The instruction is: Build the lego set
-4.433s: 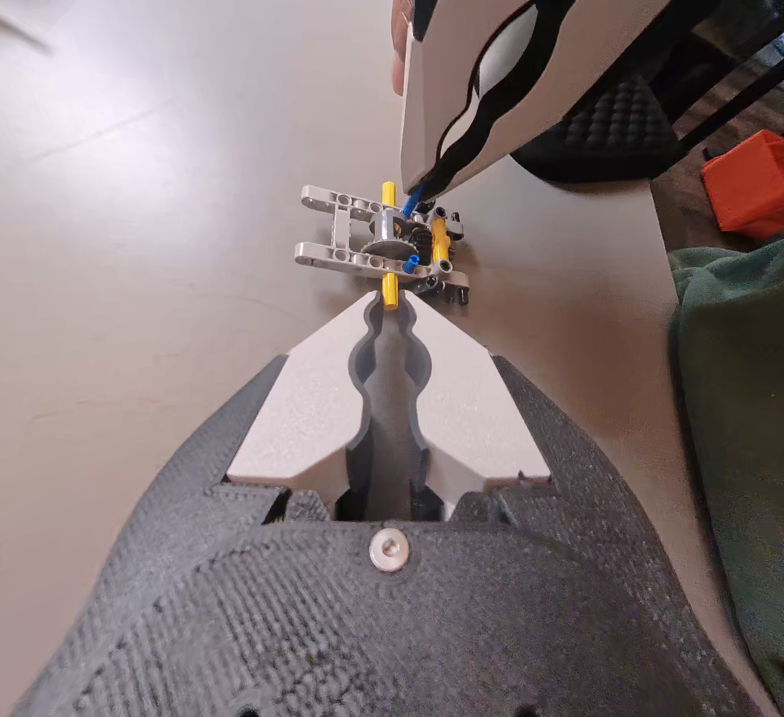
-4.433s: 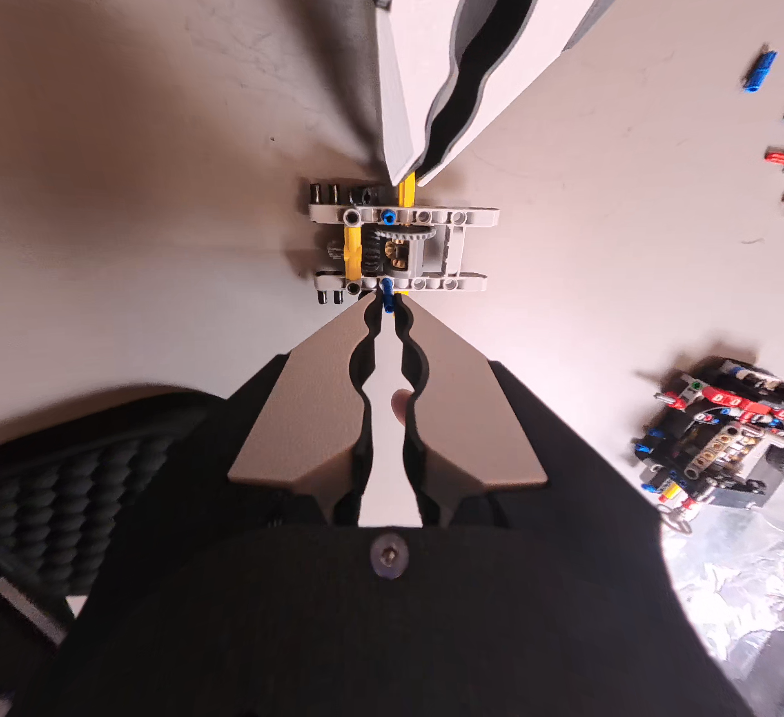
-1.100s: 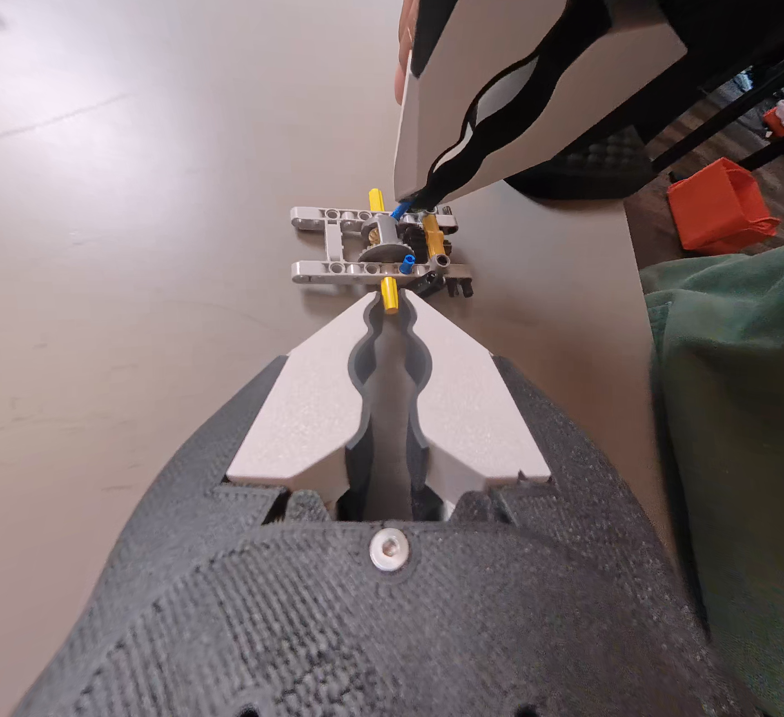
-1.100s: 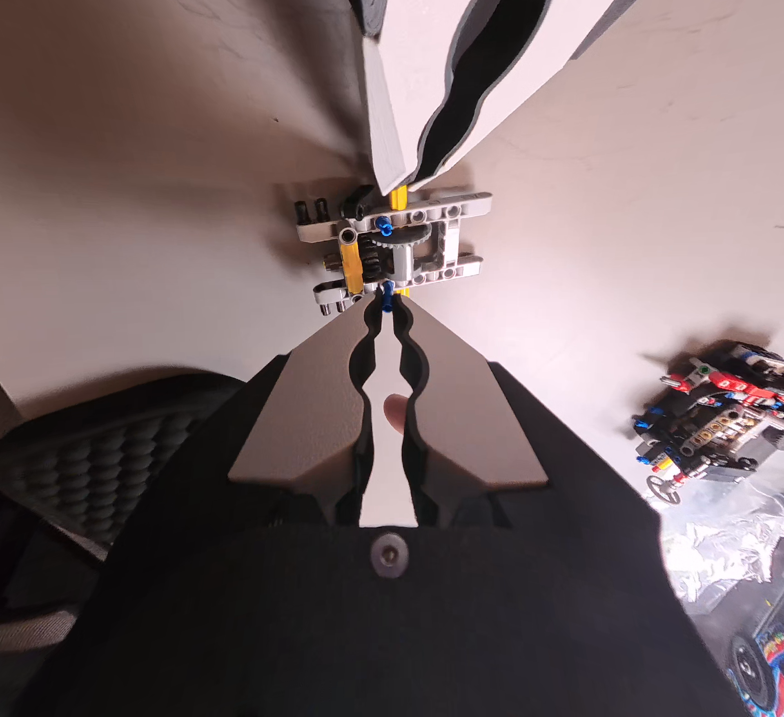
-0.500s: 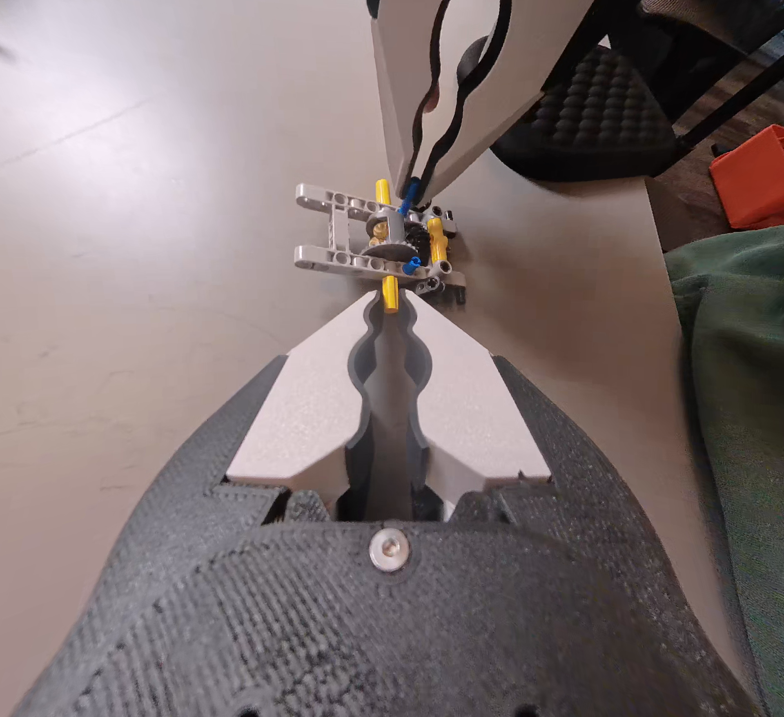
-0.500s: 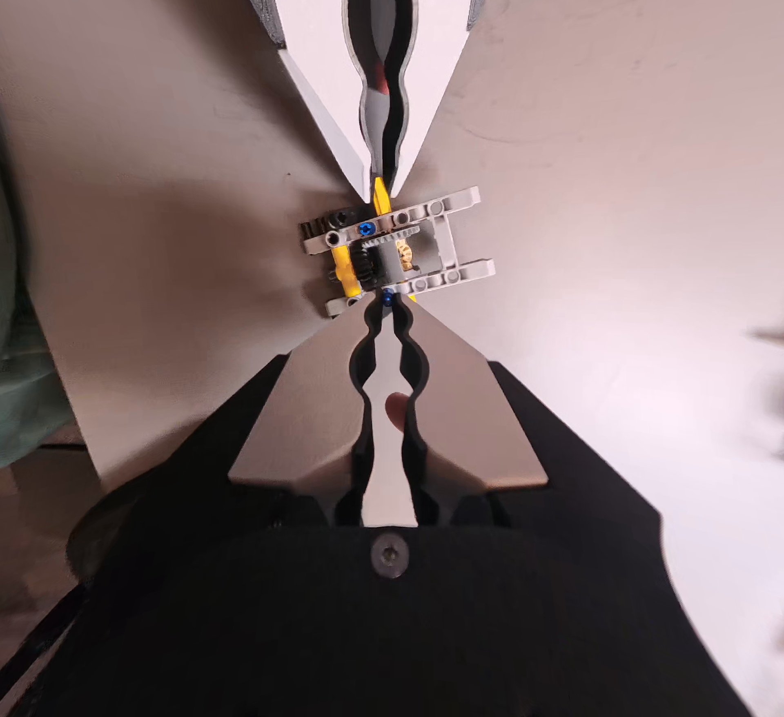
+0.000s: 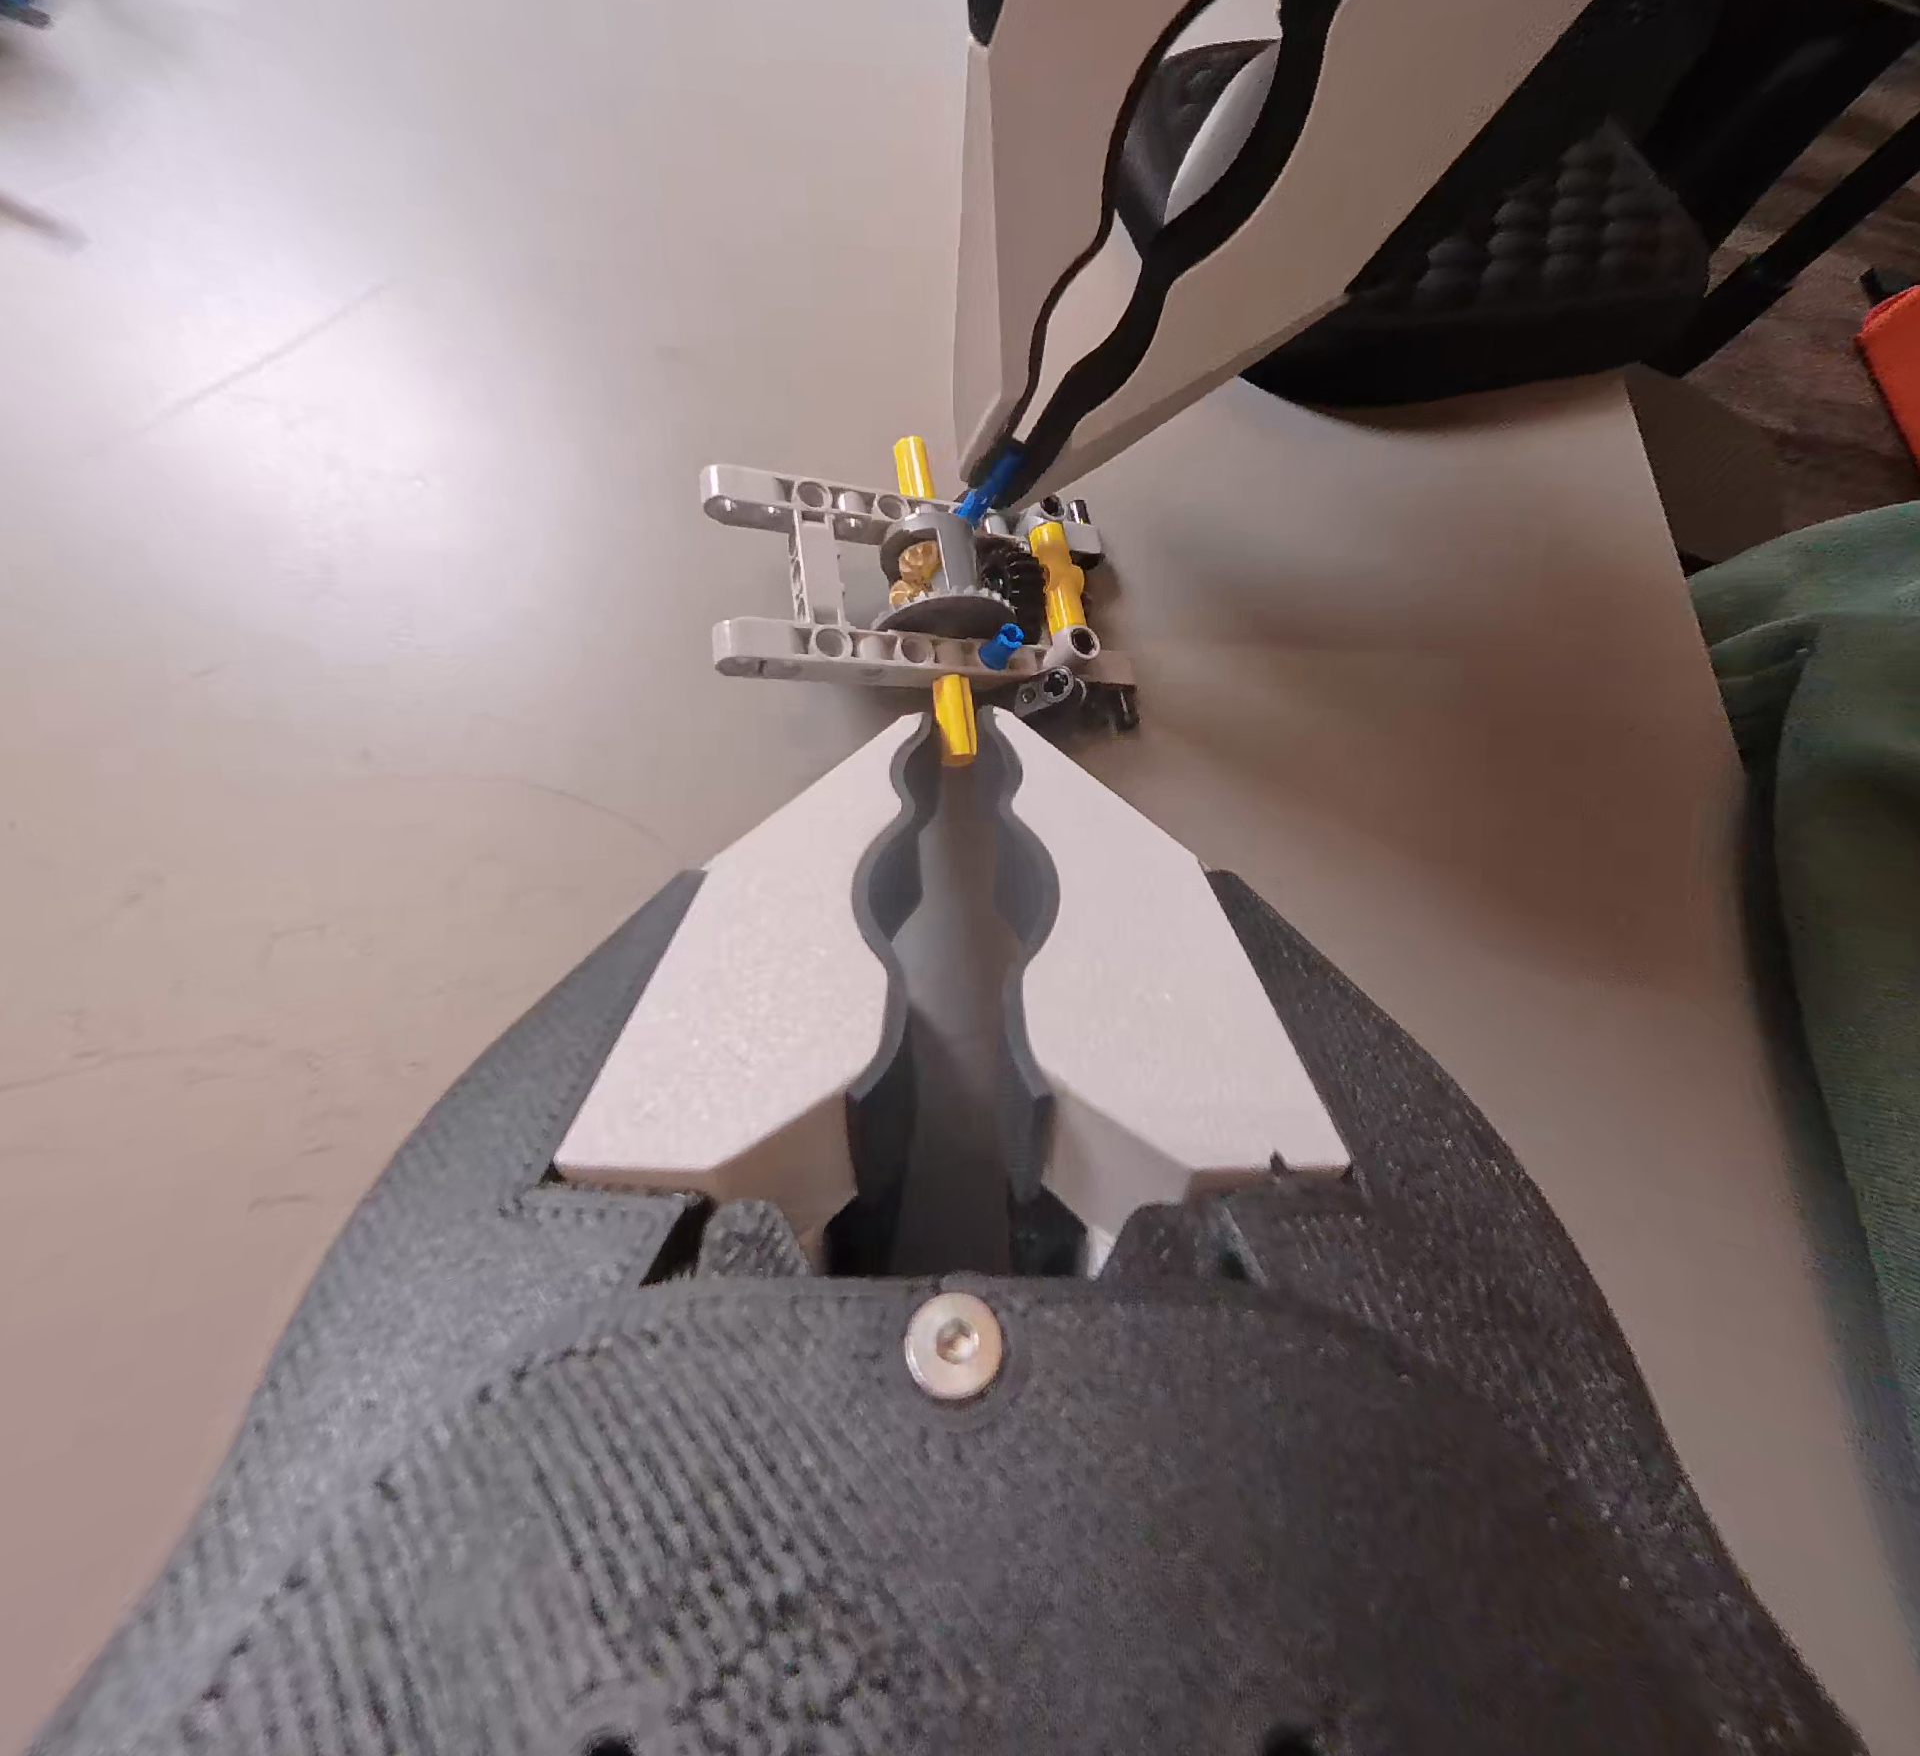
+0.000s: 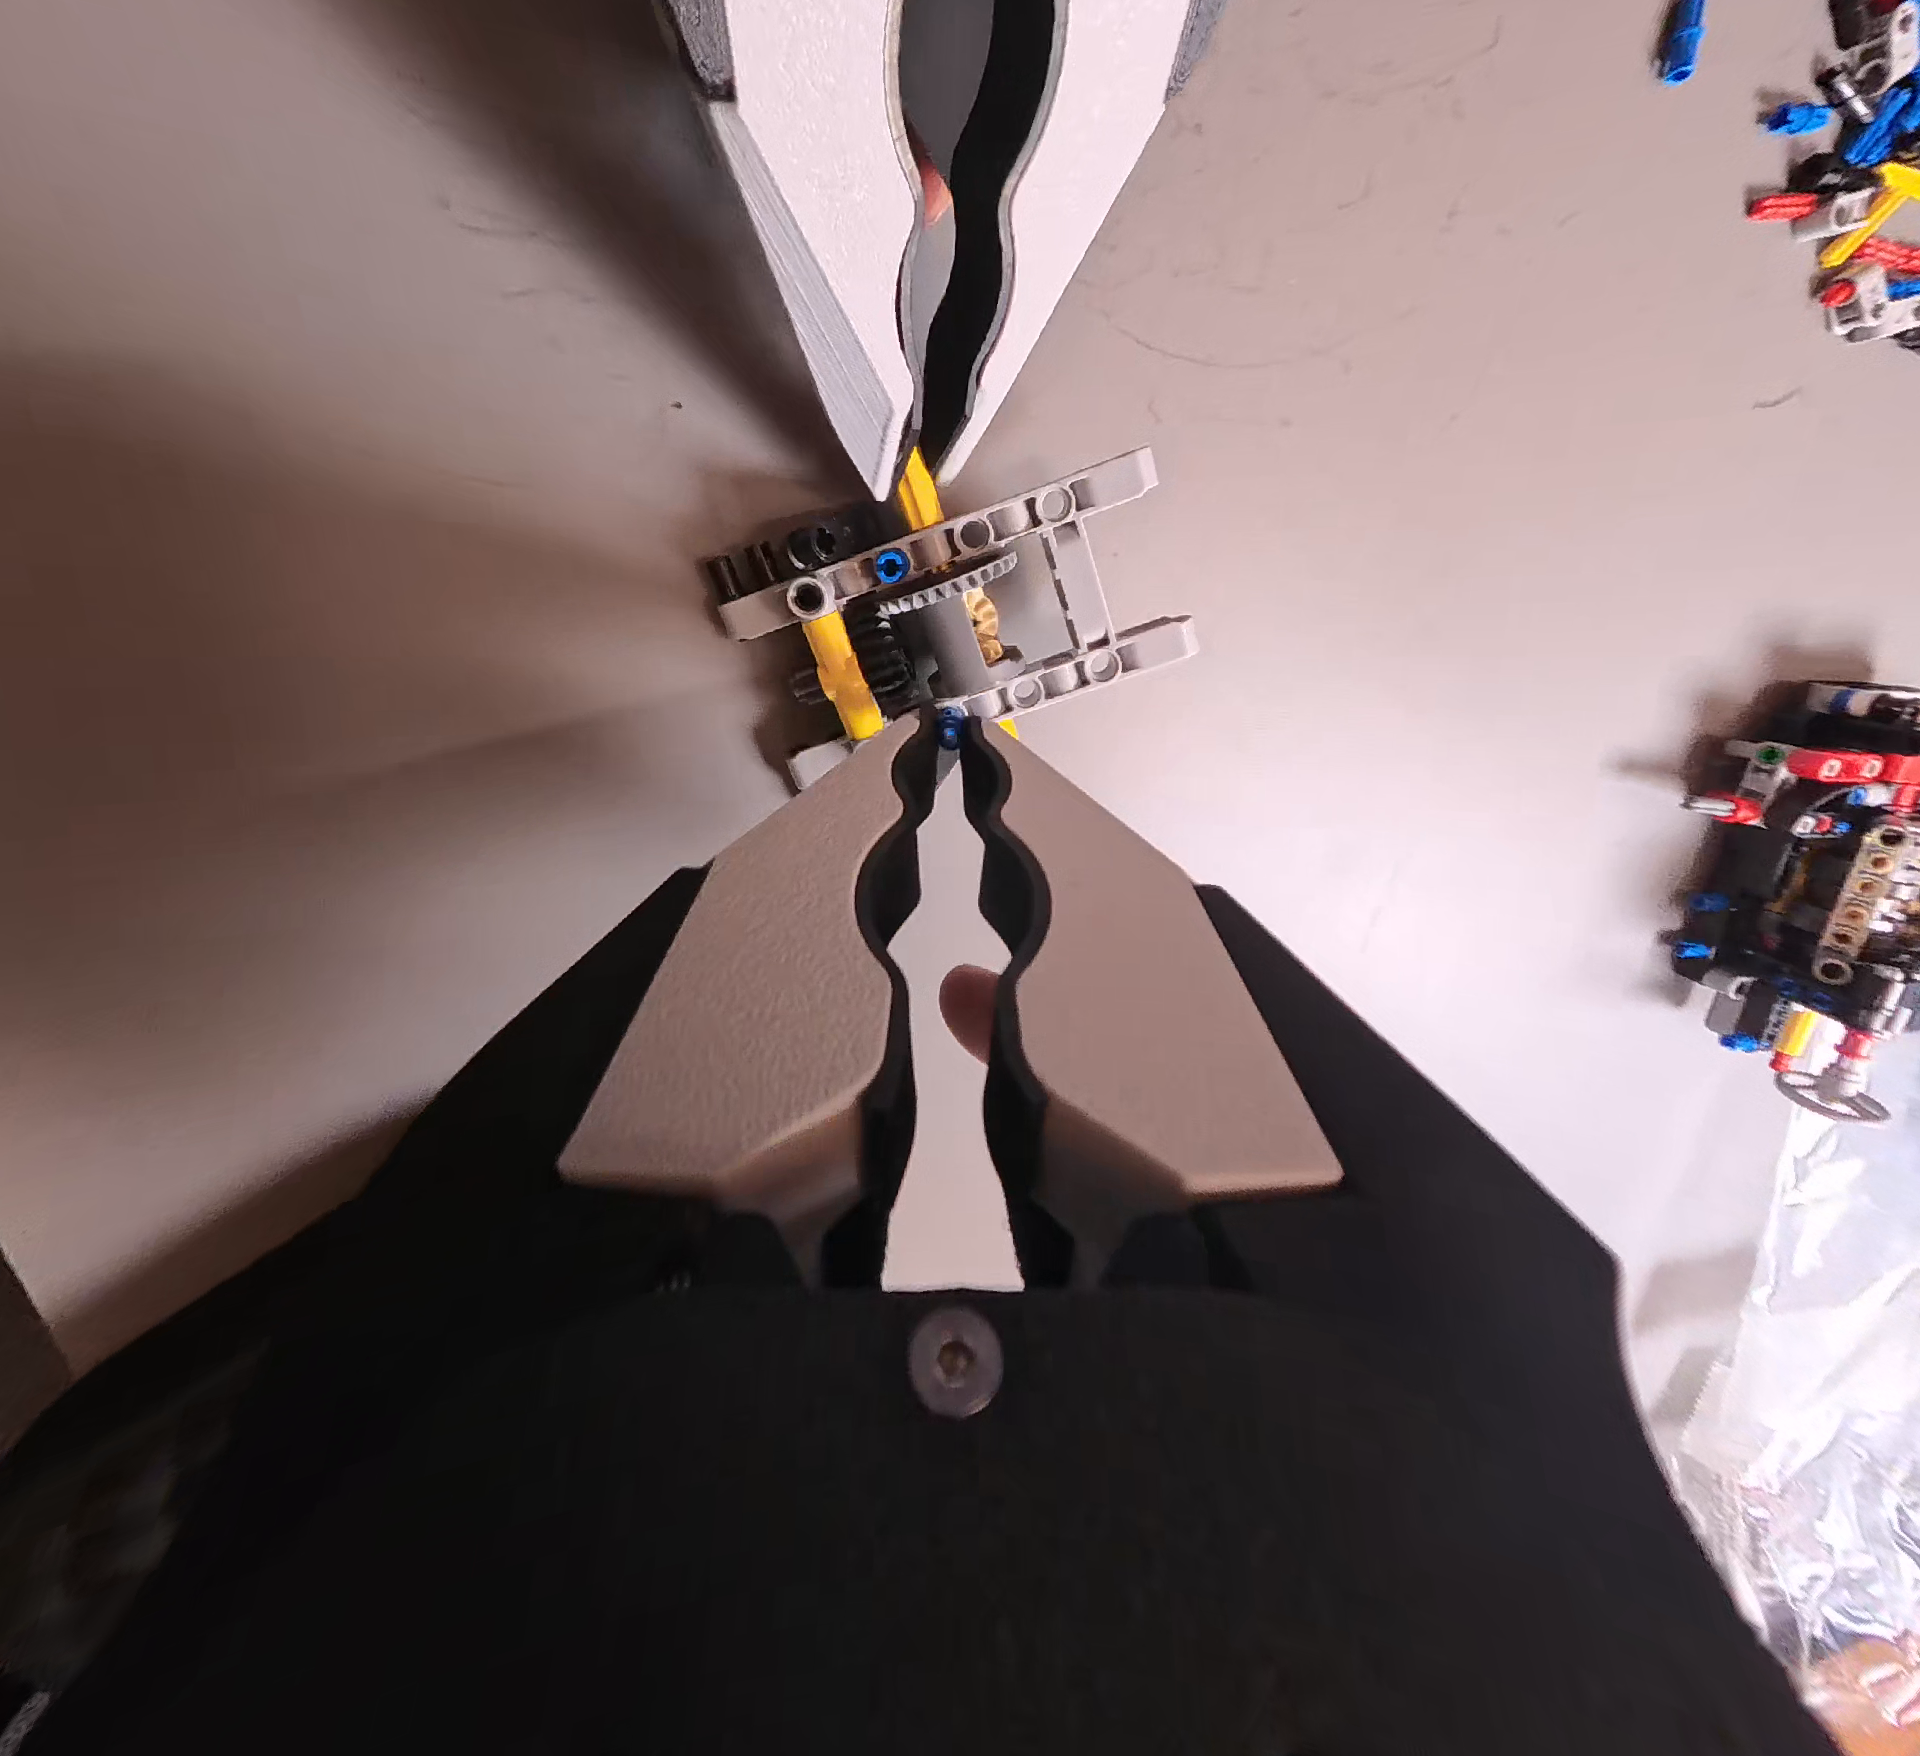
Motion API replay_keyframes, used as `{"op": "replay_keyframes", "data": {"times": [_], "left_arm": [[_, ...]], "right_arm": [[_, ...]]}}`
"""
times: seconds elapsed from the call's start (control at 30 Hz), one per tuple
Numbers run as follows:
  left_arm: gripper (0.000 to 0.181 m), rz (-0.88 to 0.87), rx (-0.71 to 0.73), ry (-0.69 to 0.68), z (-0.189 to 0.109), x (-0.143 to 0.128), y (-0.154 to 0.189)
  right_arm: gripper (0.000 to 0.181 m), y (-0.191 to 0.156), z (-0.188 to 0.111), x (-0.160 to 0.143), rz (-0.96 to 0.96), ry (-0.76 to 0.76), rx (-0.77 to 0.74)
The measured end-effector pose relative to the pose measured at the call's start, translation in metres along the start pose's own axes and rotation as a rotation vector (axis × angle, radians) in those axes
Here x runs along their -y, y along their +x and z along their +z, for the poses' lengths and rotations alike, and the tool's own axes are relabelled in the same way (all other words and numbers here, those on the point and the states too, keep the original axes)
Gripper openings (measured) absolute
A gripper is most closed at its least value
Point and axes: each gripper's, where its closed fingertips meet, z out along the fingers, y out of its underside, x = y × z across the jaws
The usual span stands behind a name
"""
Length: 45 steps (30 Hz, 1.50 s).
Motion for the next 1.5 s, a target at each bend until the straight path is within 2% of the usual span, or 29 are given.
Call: {"op": "replay_keyframes", "data": {"times": [0.03,0.33,0.53,0.7,0.77,1.03,1.33,1.5], "left_arm": [[0.005,0.005,0.001,0.0,0.0,-0.0001,0.0004],[0.005,0.044,0.018,-0.002,0.0006,-0.0004,0.0024],[0.005,0.055,0.021,-0.006,0.0011,-0.001,0.0032],[0.005,0.071,0.03,-0.008,0.0013,-0.0013,0.0038],[0.005,0.073,0.031,-0.007,0.0014,-0.0012,0.0038],[0.006,0.102,0.036,-0.011,0.002,-0.0016,0.006],[0.006,0.122,0.043,-0.009,0.0022,-0.0012,0.0073],[0.006,0.128,0.036,-0.003,0.0018,-0.0005,0.0085]], "right_arm": [[0.003,0.0,0.0003,0.0005,0.002,0.0,-0.011],[0.003,-0.0007,-0.0006,-0.0011,0.08,0.094,-0.048],[0.003,0.0059,-0.0003,0.0004,0.234,0.226,-0.103],[0.003,0.0074,-0.0004,-0.0005,0.421,0.333,-0.058],[0.003,0.007,-0.0002,-0.0014,0.394,0.329,-0.086],[0.003,0.0078,0.0032,-0.006,0.302,0.206,-0.099],[0.003,0.0071,0.0016,-0.0058,0.06,-0.138,0.021],[0.003,0.0081,0.0027,-0.0034,-0.06,-0.215,0.068]]}}
